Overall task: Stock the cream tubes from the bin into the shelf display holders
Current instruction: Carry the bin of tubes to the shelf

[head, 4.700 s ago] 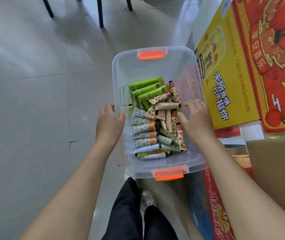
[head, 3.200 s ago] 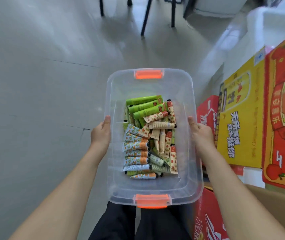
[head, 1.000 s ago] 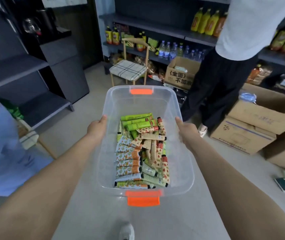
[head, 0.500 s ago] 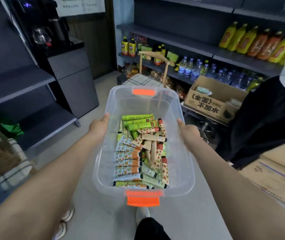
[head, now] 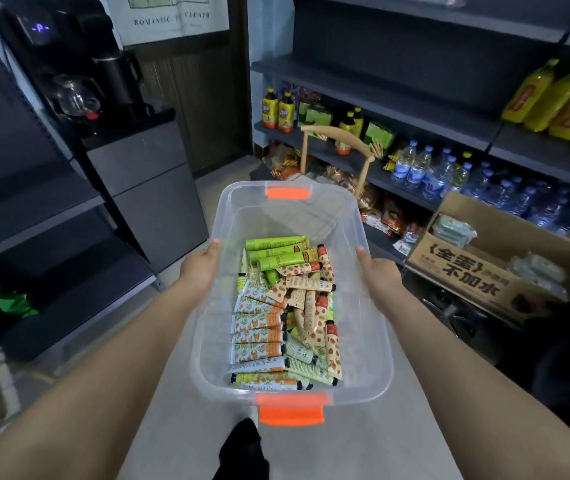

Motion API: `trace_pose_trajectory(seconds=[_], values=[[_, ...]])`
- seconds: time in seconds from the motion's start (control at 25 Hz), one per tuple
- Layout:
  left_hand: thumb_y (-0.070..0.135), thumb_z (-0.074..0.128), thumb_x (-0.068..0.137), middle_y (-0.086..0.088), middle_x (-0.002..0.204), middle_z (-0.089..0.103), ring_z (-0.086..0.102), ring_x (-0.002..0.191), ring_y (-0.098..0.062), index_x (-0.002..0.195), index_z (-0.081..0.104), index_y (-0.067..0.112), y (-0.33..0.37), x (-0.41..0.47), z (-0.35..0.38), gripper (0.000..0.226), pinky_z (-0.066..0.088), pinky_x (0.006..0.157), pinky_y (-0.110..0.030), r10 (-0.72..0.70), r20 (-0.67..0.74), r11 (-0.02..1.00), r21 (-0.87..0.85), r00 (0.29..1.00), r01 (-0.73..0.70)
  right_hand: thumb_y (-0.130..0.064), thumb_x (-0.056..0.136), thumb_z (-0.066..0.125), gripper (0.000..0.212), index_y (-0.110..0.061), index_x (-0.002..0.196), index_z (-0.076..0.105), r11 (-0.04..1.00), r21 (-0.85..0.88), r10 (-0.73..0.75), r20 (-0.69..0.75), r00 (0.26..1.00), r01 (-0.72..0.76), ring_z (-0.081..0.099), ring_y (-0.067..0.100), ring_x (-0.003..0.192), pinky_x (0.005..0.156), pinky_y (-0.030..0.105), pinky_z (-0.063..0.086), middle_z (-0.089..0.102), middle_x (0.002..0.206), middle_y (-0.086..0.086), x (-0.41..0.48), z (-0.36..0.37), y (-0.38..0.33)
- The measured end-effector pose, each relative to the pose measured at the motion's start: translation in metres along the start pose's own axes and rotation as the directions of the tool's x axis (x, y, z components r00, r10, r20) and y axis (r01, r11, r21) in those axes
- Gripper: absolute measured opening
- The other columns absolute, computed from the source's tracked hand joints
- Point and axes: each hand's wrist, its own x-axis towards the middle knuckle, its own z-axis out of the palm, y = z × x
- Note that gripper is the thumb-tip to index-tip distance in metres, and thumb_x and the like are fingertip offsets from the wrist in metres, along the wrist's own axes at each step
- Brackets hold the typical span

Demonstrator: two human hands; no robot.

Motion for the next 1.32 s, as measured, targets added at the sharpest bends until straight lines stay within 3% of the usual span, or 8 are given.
trace_pose_trajectory(seconds=[0.08,0.16,0.6,0.84,0.96,1.08,1.16,1.32], values=[[0.047,0.037,0.096,-0.027,0.109,0.062,0.058,0.106,-0.042,0.108,0.061,-0.007,0.020,0.056,0.007,0.060,0.046,0.085,-0.039,-0.009,0.000,1.000,-0.004,1.000,0.009,-0.057,0.091,0.042,0.056,-0.006,0.072,0.052,0.999,-0.043,-0.015,-0.020,1.000,0.014,0.044,0.018,0.055,0.050,0.027,0.031,0.047,0.065,0.005,0.042,0.019,-0.032],[0.048,0.037,0.095,-0.029,0.117,0.059,0.057,0.108,-0.043,0.111,0.058,-0.010,0.040,0.113,0.015,0.064,0.046,0.089,-0.041,-0.009,0.020,1.000,-0.014,1.000,0.009,-0.057,0.091,0.042,0.056,-0.007,0.066,0.049,0.998,-0.057,-0.013,-0.052,0.999,0.010,0.044,0.019,0.053,0.049,0.027,0.031,0.046,0.062,0.005,0.083,0.040,-0.062],[0.050,0.032,0.096,-0.024,0.106,0.060,0.057,0.102,-0.039,0.107,0.061,-0.005,0.165,0.368,0.057,0.063,0.045,0.087,-0.039,0.057,0.162,0.987,0.136,0.985,-0.079,-0.055,0.092,0.042,0.056,-0.014,0.054,0.037,0.994,0.059,0.098,-0.145,0.985,-0.091,0.038,0.015,0.051,0.047,0.028,0.025,0.039,0.057,0.001,0.272,0.118,-0.184],[0.049,0.028,0.097,-0.029,0.118,0.058,0.054,0.110,-0.041,0.117,0.059,-0.005,0.218,0.498,0.130,0.065,0.043,0.095,-0.039,0.098,0.311,0.950,0.255,0.945,-0.183,-0.059,0.092,0.037,0.060,-0.002,0.079,0.054,0.948,0.160,0.305,-0.194,0.933,-0.276,0.051,0.023,0.069,0.061,0.029,0.040,0.054,0.082,0.010,0.395,0.151,-0.199],[0.045,0.028,0.099,-0.030,0.123,0.055,0.052,0.115,-0.040,0.119,0.058,-0.005,0.246,0.549,0.169,0.062,0.039,0.096,-0.037,0.096,0.347,0.926,0.314,0.933,-0.212,-0.056,0.093,0.037,0.055,-0.004,0.084,0.053,0.918,0.181,0.387,-0.217,0.896,-0.352,0.051,0.024,0.073,0.073,0.032,0.041,0.052,0.075,0.008,0.448,0.160,-0.208],[0.045,0.027,0.099,-0.023,0.108,0.060,0.054,0.110,-0.037,0.091,0.064,0.002,0.266,0.603,0.208,0.058,0.043,0.089,-0.034,0.082,0.414,0.913,0.333,0.907,-0.235,-0.056,0.093,0.037,0.060,-0.004,0.070,0.056,0.903,0.213,0.422,-0.274,0.864,-0.374,0.046,0.019,0.059,0.061,0.027,0.037,0.048,0.065,0.005,0.496,0.170,-0.216],[0.046,0.025,0.099,-0.016,0.089,0.054,0.054,0.101,-0.035,0.068,0.053,0.012,0.278,0.629,0.229,0.054,0.038,0.080,-0.032,0.053,0.454,0.900,0.365,0.890,-0.240,-0.057,0.093,0.034,0.060,-0.009,0.061,0.050,0.879,0.241,0.470,-0.295,0.832,-0.411,0.042,0.017,0.054,0.053,0.025,0.031,0.045,0.062,0.005,0.519,0.176,-0.219],[0.049,0.022,0.098,-0.009,0.079,0.053,0.051,0.073,-0.025,0.076,0.056,0.013,0.294,0.685,0.278,0.055,0.034,0.075,-0.032,0.004,0.522,0.881,0.402,0.853,-0.250,-0.057,0.094,0.031,0.059,-0.012,0.059,0.047,0.823,0.274,0.566,-0.337,0.753,-0.497,0.042,0.015,0.053,0.049,0.025,0.030,0.047,0.063,0.004,0.567,0.193,-0.219]])
